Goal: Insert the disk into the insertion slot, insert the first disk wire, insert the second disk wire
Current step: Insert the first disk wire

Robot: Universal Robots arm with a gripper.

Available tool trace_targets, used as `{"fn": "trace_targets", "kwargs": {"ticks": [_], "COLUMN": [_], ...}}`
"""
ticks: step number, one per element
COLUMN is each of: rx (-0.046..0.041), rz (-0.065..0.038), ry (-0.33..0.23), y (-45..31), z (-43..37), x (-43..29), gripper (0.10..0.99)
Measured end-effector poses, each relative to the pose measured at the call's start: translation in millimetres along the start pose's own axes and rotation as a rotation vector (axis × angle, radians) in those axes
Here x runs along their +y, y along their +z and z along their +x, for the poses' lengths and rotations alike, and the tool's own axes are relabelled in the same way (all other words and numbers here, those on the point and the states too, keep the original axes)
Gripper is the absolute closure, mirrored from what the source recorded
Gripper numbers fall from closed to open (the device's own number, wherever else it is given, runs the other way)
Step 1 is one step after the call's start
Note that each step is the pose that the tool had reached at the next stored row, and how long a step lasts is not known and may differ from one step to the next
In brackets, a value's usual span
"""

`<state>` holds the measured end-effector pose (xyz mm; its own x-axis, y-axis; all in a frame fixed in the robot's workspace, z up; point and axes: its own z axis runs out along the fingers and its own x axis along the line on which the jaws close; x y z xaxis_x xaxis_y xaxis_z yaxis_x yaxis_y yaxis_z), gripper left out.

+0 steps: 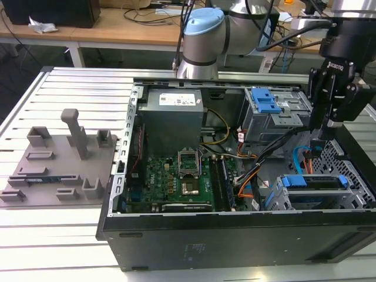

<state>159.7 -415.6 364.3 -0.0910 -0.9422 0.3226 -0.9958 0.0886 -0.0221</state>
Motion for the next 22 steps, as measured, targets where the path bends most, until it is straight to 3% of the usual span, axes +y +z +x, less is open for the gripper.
{"fn": "trace_targets", "kwargs": {"ticks": [5,6,9,11,16,19,22], "rx": [0.0002,0.0003,0.0031,0.0094,0.0344,0.0431,0.0450], "rz": [-0.001,0.001,0.002,0.004,0.030,0.030,0.031], "ry": [0.015,0.017,0.019,0.020,0.036,0.044,0.046], "y": [7.0,7.8,9.2,10.3,11.8,13.7,13.8], "z": [-2.4,-2.7,-3.1,-3.5,-4.0,-4.8,-6.8], "x": [-0.4,-0.4,-0.3,-0.3,0.4,4.3,4.9], "gripper": [0.584,0.667,0.737,0.737,0.737,0.737,0.737]}}
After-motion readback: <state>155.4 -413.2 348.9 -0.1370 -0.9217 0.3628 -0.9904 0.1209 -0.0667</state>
